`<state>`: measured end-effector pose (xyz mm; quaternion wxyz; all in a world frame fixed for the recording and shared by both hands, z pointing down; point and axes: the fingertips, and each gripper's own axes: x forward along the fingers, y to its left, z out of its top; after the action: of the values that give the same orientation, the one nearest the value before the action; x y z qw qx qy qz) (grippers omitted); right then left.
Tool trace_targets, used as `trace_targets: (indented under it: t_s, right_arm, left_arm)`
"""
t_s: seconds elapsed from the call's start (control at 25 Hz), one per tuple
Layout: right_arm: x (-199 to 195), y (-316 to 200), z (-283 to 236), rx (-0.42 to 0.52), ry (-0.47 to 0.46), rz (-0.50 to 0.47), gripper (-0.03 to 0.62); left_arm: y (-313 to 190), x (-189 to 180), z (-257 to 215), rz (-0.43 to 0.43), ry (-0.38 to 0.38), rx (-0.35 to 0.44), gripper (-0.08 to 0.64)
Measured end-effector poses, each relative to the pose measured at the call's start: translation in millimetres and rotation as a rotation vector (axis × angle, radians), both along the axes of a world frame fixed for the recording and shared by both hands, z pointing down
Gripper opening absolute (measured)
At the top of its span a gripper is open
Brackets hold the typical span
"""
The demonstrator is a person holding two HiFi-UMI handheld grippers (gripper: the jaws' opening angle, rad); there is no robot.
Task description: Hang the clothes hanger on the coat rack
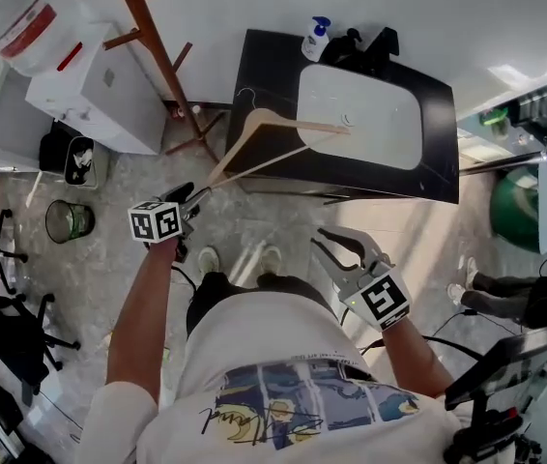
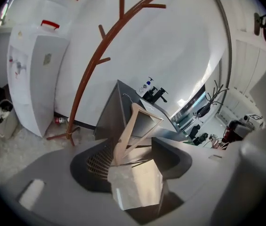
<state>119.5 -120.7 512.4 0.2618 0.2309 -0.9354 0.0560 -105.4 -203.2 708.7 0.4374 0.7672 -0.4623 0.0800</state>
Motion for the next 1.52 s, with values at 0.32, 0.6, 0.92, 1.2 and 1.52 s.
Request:
trace_targets:
  t_s: [0.32,0.6,0.92,1.2,1.52]
  right_arm:
    - [-15,8,11,-0.049,0.086,0.116,0.069]
    - [-9,22,23,-0.087,0.167,0.217,0.067]
    - [-4,26,21,-0.085,0.221,0.276,0.067]
    - [-8,20,16,-0.067,0.243,0.269,0.067]
    - [-16,18,19,-0.056,0.215,0.239,0.067]
  left_arm:
    - [-27,18,45,0.012,0.371,-0.104,0.304]
    - [-40,37,53,-0.003,0.674,-0.137,0.266]
    - [-45,62,32,0.062,0.947,-0.167,0.087]
    - [-43,62,20,0.087,0.960,-0.147,0.046]
    - [-40,46,2,0.131,0.796,-0.043,0.038]
